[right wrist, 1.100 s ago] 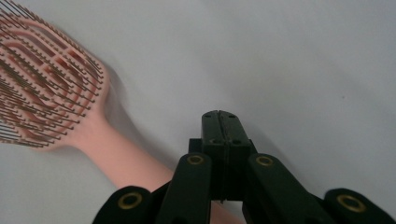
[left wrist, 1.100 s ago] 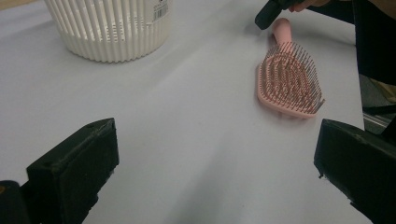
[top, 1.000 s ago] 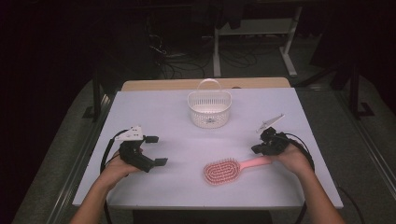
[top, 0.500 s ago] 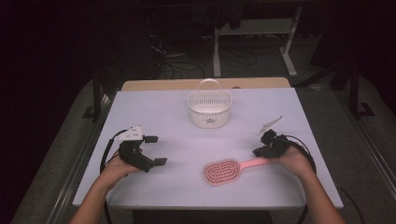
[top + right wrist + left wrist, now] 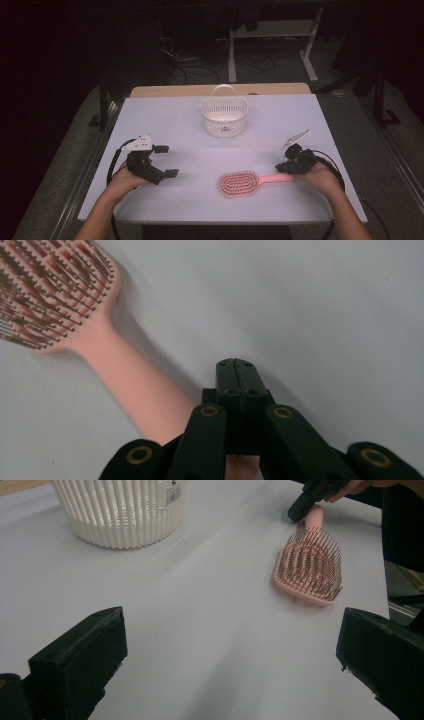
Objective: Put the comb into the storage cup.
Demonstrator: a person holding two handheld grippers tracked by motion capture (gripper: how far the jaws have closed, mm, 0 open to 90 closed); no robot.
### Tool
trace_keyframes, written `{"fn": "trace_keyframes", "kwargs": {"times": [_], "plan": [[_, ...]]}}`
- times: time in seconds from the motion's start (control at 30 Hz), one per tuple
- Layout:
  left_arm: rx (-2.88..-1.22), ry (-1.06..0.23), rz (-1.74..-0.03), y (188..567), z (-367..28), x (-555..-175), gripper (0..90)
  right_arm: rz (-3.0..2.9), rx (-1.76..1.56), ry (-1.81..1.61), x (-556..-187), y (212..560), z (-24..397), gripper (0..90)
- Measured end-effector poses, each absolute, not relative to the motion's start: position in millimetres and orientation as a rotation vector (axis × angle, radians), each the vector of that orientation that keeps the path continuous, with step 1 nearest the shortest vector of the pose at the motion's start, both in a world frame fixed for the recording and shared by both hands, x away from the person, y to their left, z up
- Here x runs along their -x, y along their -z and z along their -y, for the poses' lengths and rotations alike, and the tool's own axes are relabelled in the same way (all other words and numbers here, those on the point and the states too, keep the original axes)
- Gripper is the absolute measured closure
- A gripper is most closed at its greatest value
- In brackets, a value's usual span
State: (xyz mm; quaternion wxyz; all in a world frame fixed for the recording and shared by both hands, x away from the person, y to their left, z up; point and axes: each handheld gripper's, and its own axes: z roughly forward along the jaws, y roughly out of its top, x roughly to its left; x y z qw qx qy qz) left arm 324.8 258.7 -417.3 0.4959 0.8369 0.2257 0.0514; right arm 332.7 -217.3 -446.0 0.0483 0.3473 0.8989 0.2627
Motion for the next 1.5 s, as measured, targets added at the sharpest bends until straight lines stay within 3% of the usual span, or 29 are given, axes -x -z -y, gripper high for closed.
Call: {"fn": "trace_keyframes", "kwargs": {"times": [0.8, 1.1, 1.5], "plan": [[-2.024, -0.129, -0.546, 416.5, -259.4, -324.1, 0.0, -2.725, -1.085, -0.801, -286.8, 449.4, 237.8, 88.8], [-2.026, -0.129, -0.544, 416.5, -259.2, -324.1, 0.0, -2.680, -1.081, -0.855, -285.5, 443.4, 238.4, 88.5], [-2.029, -0.117, -0.553, 417.0, -258.7, -324.7, 0.0, -2.547, -1.046, -1.091, -297.4, 414.0, 223.1, 62.6]]}}
